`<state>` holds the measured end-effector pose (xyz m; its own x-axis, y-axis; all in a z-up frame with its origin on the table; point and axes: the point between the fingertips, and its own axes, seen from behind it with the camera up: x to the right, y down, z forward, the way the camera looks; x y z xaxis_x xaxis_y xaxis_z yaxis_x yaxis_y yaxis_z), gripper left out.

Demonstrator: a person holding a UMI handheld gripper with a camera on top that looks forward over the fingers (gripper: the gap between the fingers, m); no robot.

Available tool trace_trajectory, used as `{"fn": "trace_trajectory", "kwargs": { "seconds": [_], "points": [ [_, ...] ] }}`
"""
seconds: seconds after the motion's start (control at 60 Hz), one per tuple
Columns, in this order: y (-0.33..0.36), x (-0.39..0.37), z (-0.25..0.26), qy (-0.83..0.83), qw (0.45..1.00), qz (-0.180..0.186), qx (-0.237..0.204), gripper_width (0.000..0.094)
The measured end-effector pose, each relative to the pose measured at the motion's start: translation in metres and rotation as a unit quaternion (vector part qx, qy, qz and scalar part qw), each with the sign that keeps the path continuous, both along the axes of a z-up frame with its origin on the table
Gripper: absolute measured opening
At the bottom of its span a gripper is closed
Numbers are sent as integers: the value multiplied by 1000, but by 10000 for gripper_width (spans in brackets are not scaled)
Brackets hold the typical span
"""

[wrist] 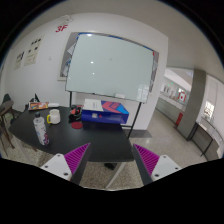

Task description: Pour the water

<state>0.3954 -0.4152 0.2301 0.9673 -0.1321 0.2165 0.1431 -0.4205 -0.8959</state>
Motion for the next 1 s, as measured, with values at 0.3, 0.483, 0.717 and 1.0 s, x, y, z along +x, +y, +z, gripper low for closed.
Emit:
{"fn": "trace_trajectory", "kwargs": {
  "seconds": [0.3,0.483,0.717,1.0],
  "points": [
    [-24,-65,-85,22,999,-1,-40,840],
    [-32,-164,-154,54,995,14,-79,845],
    [42,-300,-180,86,992,69,-57,843],
    [174,-344,-170,79,994,70,4,843]
  ]
}}
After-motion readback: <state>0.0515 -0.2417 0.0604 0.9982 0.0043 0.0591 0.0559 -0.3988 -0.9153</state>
